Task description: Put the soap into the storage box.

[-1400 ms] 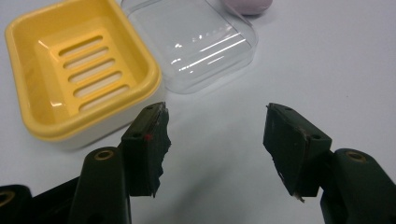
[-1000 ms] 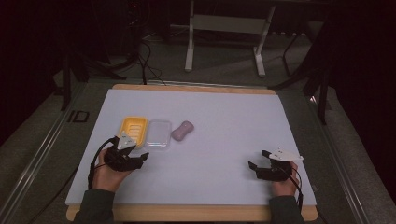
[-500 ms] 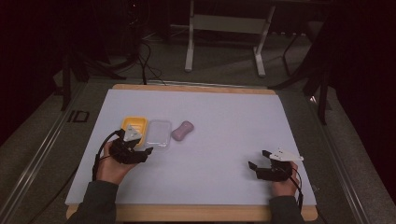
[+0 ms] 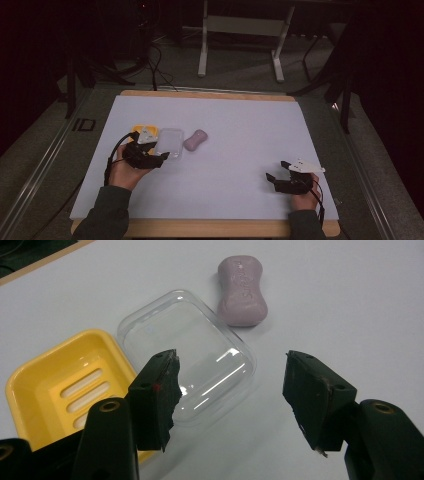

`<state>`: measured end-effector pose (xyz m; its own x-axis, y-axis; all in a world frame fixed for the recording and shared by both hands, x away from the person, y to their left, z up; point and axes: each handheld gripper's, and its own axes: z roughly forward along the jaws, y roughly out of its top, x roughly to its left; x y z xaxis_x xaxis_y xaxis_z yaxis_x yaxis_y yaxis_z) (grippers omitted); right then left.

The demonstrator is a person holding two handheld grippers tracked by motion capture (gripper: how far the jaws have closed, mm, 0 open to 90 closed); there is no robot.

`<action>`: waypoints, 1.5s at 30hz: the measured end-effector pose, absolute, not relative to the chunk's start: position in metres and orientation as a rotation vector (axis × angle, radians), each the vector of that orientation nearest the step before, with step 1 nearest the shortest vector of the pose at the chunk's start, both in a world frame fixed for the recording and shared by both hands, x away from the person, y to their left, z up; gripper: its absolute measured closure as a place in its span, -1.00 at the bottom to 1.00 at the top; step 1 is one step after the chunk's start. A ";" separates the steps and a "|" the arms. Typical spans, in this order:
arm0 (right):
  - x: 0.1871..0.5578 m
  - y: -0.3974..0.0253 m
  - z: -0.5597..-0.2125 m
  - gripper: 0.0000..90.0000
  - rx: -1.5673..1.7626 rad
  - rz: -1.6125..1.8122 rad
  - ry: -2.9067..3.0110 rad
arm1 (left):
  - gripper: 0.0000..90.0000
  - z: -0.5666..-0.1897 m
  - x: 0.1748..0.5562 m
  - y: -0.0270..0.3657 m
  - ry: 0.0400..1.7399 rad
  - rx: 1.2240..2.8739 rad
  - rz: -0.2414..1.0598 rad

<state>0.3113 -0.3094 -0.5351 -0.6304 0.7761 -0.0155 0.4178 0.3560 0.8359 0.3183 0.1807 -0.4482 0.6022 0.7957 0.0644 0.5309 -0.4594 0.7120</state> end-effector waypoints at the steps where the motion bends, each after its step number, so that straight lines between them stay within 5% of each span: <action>1: 0.311 -0.309 -0.535 -0.56 1.042 1.184 2.213 | -0.11 -0.448 0.319 0.180 1.042 2.173 0.521; 45: 0.311 -0.310 -0.535 -0.56 1.043 1.185 2.210 | -0.14 -0.441 0.366 0.149 0.976 2.331 0.472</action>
<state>0.3111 -0.3097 -0.5349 -0.6290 0.7773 -0.0154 0.4172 0.3543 0.8369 0.3662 0.1490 -0.4406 0.6724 0.7332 0.1014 0.5351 -0.5761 0.6179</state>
